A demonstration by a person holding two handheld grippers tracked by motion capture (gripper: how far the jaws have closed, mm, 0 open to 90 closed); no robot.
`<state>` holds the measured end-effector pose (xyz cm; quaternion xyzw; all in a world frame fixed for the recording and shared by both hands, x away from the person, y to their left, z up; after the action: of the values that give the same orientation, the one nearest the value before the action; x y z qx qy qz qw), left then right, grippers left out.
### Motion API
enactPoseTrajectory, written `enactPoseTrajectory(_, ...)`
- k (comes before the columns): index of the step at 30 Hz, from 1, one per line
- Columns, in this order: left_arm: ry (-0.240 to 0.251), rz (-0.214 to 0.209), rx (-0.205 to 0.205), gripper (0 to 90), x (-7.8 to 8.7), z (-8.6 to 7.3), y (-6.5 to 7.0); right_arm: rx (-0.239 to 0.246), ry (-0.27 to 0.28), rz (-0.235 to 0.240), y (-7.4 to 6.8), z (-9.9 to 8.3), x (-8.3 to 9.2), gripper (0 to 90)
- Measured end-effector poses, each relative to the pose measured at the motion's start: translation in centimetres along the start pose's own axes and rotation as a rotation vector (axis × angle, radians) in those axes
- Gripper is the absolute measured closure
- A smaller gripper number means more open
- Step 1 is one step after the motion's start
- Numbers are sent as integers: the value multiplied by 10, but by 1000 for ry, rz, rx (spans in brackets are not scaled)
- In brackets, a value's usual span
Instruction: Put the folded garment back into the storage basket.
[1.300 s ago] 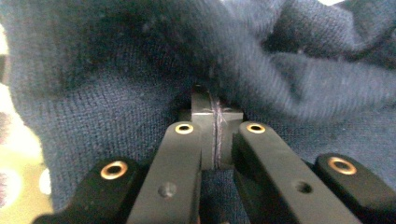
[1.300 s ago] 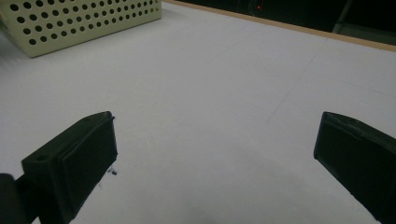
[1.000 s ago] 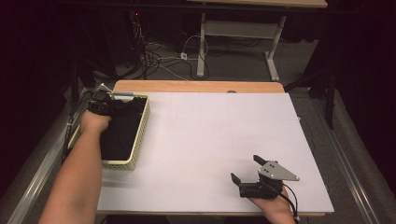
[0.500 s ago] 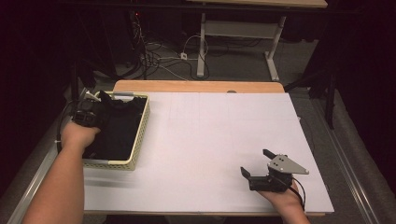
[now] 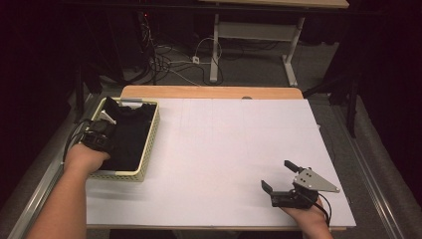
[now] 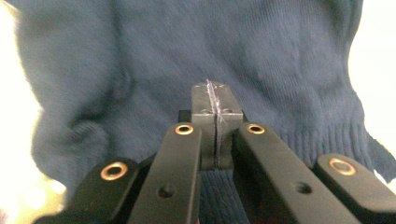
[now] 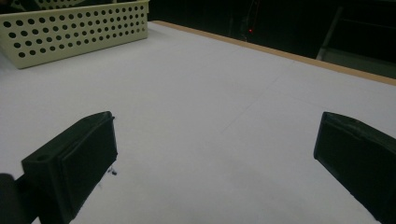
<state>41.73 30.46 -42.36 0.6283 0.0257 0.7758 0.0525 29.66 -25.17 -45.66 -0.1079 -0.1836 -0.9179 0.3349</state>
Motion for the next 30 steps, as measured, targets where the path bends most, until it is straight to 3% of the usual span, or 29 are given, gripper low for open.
enactPoseTrajectory(3,-63,19,-15,878,-6,-1,4,-8,-1,-4,0,-2,4,2)
enactPoseTrajectory(9,-128,42,-44,878,-11,0,12,-15,1,-15,3,-3,6,1)
enactPoseTrajectory(19,-181,40,-74,837,-2,3,22,-15,1,-24,5,-4,9,1)
enactPoseTrajectory(20,-190,34,-82,731,0,3,24,-15,3,-24,5,-4,10,1)
enactPoseTrajectory(21,-188,33,-81,731,3,3,26,-13,3,-24,4,-4,10,1)
enactPoseTrajectory(22,-182,23,-73,673,7,3,27,-14,3,-24,4,-4,11,2)
enactPoseTrajectory(23,-178,16,-66,538,12,4,28,-8,3,-25,3,-3,11,1)
enactPoseTrajectory(24,-180,17,-67,538,14,4,29,-8,3,-25,3,-3,11,1)
enactPoseTrajectory(27,-202,38,-69,387,24,4,34,-6,4,-27,1,-2,12,1)
enactPoseTrajectory(30,-200,37,-61,312,32,4,38,-4,7,-29,1,-1,14,1)
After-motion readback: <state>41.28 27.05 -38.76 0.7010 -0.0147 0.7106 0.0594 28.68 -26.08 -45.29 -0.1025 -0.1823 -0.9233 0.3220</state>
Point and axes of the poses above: each handheld gripper's, and its own axes: x roughly backward along the jaws, z roughly out of its top, y roughly to its right, the point moved 1 cm from there along -x, roughly forward along the jaws, and after that the axes turned 12 degrees about x, right-handed, at the moved point
